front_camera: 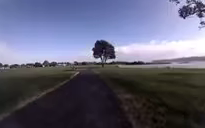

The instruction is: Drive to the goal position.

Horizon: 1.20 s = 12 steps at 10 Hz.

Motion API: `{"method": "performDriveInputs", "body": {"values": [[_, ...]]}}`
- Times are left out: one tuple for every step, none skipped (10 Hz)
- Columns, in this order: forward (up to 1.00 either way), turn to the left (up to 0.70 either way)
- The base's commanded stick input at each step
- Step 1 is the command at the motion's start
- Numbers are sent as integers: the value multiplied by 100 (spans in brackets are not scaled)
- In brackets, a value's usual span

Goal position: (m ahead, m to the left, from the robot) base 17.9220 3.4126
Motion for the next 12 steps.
{"method": "performDriveInputs", "body": {"values": [[45, 27], [45, 27], [45, 27], [45, 27], [45, 27], [45, 27], [45, 27], [45, 27], [45, 27], [45, 27], [45, 27], [45, 27]]}}
